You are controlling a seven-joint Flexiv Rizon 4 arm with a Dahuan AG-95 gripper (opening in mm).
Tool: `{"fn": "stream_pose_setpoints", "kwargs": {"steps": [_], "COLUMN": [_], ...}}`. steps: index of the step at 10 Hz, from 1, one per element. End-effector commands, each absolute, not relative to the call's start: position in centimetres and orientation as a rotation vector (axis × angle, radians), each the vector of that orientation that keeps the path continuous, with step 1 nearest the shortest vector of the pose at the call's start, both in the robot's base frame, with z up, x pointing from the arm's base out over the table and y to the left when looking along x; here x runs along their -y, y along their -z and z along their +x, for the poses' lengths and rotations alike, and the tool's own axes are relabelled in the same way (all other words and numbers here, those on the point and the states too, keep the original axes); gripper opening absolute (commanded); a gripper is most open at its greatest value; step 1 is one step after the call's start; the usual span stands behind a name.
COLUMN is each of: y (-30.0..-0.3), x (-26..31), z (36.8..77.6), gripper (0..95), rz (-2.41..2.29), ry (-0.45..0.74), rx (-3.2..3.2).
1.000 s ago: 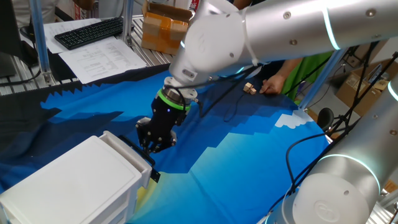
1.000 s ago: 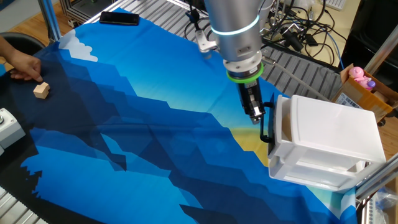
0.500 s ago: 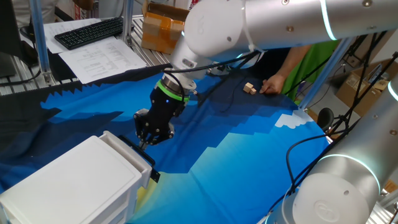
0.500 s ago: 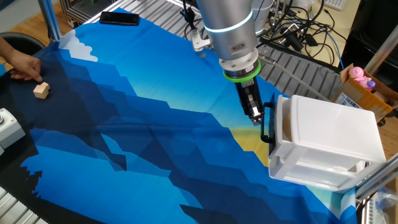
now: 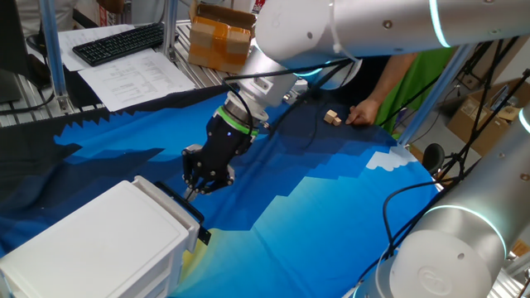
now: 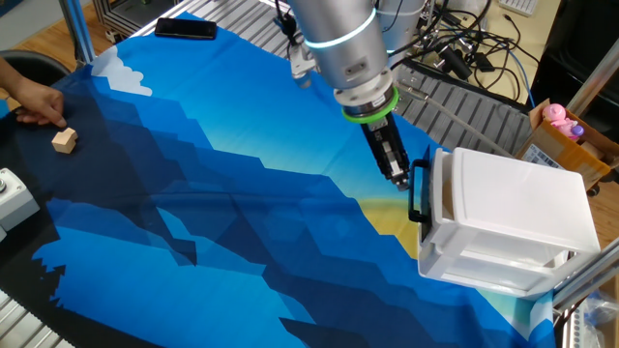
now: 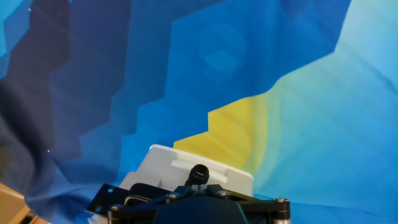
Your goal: Put things in the drawer
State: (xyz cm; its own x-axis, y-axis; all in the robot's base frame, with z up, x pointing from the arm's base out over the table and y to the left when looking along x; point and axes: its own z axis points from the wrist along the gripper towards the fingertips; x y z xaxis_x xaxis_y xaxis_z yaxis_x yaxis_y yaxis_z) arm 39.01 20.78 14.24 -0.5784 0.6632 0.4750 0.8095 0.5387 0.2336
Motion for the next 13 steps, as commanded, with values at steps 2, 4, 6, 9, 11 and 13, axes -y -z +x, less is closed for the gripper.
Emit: {"fn": "stream_pose_setpoints", "kwargs": {"steps": [2, 4, 6, 9, 11, 13], "y": [-14.3, -14.3, -14.3, -14.3, -14.3, -14.0], "x": [-20.8, -20.7, -20.7, -20.7, -21.3, -23.0], "z": [39.0, 39.2, 39.2, 39.2, 38.9, 38.1], "gripper": [0.0, 0.0, 0.0, 0.0, 0.0, 0.0], "rz": [-1.204, -1.193, -1.121, -1.139, -1.178, -1.198], "ry": [0.609, 0.578, 0.542, 0.56, 0.574, 0.583], "rx": [2.48, 2.501, 2.557, 2.537, 2.51, 2.5]}}
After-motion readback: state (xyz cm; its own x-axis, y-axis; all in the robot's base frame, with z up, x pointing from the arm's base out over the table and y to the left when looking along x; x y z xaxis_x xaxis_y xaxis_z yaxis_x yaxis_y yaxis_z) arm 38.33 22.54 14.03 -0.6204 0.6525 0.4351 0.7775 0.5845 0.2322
